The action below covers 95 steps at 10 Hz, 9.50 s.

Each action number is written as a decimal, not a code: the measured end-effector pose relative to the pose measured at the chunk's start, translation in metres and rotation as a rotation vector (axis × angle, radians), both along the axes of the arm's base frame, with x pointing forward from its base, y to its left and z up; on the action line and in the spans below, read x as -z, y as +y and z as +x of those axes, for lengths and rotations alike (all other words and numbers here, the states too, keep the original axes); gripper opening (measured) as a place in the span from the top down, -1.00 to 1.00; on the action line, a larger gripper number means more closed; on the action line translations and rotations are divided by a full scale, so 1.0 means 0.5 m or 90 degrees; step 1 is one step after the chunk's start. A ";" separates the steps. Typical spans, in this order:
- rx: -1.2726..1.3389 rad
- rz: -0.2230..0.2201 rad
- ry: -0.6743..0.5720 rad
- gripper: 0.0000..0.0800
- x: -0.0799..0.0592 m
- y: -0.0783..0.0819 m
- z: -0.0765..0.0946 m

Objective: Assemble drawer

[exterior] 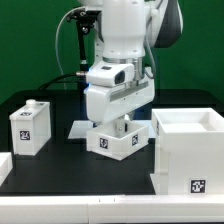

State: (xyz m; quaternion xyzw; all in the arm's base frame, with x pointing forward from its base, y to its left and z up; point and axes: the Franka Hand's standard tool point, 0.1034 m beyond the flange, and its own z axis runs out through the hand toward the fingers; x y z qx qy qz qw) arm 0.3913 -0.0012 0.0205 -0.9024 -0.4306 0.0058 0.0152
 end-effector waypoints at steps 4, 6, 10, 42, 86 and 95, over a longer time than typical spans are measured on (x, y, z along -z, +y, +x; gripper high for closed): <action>-0.091 0.022 0.014 0.90 -0.042 -0.065 0.089; -0.087 0.023 0.022 0.90 -0.035 -0.063 0.081; -0.243 0.011 -0.040 0.90 -0.048 -0.087 0.152; -0.413 -0.031 -0.040 0.90 -0.015 -0.023 0.323; -0.359 -0.048 -0.035 0.90 -0.013 0.002 0.317; -0.410 -0.059 -0.028 0.90 -0.008 -0.011 0.325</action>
Offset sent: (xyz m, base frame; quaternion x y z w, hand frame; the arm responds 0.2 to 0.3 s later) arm 0.0188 -0.0016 0.0248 0.0146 0.0810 -0.0447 0.9956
